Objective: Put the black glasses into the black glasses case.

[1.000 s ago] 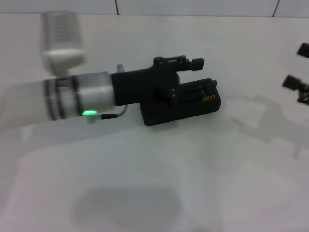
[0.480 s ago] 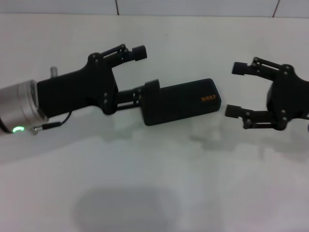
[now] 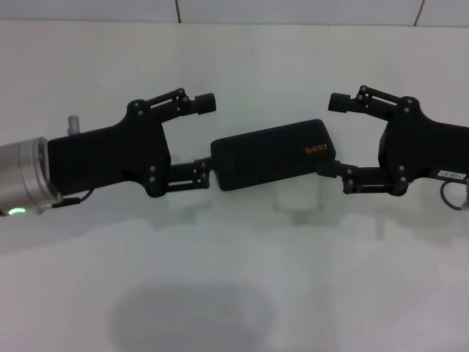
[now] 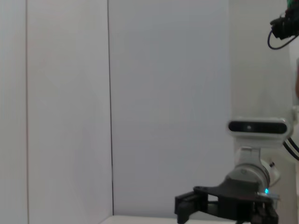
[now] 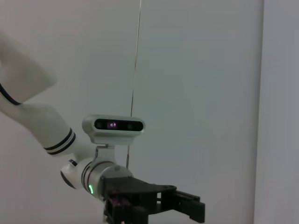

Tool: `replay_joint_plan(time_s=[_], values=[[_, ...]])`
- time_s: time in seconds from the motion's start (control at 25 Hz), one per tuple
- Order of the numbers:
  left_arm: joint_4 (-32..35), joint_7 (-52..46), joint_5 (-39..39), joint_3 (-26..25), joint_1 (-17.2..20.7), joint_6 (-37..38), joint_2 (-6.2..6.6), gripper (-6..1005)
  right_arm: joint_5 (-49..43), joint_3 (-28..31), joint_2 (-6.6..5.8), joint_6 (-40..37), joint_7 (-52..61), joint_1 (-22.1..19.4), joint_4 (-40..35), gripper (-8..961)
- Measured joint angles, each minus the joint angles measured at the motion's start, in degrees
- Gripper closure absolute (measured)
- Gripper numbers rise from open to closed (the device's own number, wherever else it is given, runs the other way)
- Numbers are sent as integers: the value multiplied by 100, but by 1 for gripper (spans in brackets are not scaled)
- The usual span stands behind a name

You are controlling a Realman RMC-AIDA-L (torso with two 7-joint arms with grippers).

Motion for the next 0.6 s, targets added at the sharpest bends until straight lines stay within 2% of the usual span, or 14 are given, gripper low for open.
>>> replay_joint_plan(time_s=[0.4, 0.6], values=[[32, 521, 51, 0, 202, 0, -123, 173, 7, -303, 10, 142, -259, 259, 454, 72], [45, 517, 2, -6, 344, -2, -290, 172, 7, -437, -14, 0, -247, 212, 378, 72]])
